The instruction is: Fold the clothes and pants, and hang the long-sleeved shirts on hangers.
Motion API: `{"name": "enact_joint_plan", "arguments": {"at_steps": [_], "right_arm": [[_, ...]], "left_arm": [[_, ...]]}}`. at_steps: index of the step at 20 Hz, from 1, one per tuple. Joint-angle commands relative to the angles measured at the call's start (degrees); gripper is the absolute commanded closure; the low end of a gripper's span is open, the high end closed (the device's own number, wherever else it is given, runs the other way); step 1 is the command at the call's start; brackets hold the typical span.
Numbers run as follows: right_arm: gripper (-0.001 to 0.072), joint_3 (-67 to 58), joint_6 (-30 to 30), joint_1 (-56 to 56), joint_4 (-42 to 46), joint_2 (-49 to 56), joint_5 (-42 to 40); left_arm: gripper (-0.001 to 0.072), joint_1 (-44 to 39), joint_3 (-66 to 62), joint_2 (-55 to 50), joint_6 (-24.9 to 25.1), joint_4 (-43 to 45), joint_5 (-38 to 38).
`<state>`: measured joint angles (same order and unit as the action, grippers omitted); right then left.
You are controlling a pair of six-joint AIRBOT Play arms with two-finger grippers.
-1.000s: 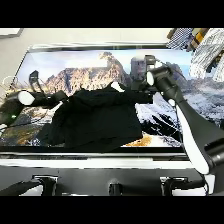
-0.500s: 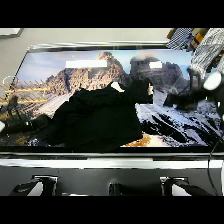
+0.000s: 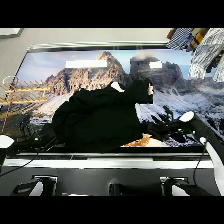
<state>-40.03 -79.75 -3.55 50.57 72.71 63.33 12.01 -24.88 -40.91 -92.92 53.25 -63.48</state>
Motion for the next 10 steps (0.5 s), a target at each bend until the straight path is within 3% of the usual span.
{"name": "enact_joint_plan", "arguments": {"at_steps": [1, 2, 3, 5, 6, 10], "right_arm": [[0.009, 2.6, 5.0, 4.3, -11.3, 3.9, -5.7], [0.0095, 2.5, 5.0, 6.0, -11.7, 5.2, -6.8], [0.0167, 2.5, 5.0, 7.5, -11.0, 6.0, -7.9], [0.057, 2.5, 5.0, 8.5, -9.7, 5.8, -9.2], [0.0672, 2.5, 4.9, 8.5, -9.5, 5.0, -9.0], [0.0673, 2.5, 0.8, 8.5, -6.8, -0.9, -8.2]], "left_arm": [[0.0087, 0.0, 0.7, -0.2, 0.0, -0.8, -0.2], [0.0087, 0.0, 0.7, -0.6, -0.1, -0.8, -0.2], [0.0087, 0.0, 0.7, -1.1, 0.0, -0.8, -0.2], [0.0087, 0.0, 0.7, -2.4, 0.0, -0.8, -0.2], [0.0087, 0.0, 0.7, -3.1, 0.0, -0.8, -0.2], [0.0088, -0.7, 0.7, -6.5, 1.7, -0.8, -0.2]]}}
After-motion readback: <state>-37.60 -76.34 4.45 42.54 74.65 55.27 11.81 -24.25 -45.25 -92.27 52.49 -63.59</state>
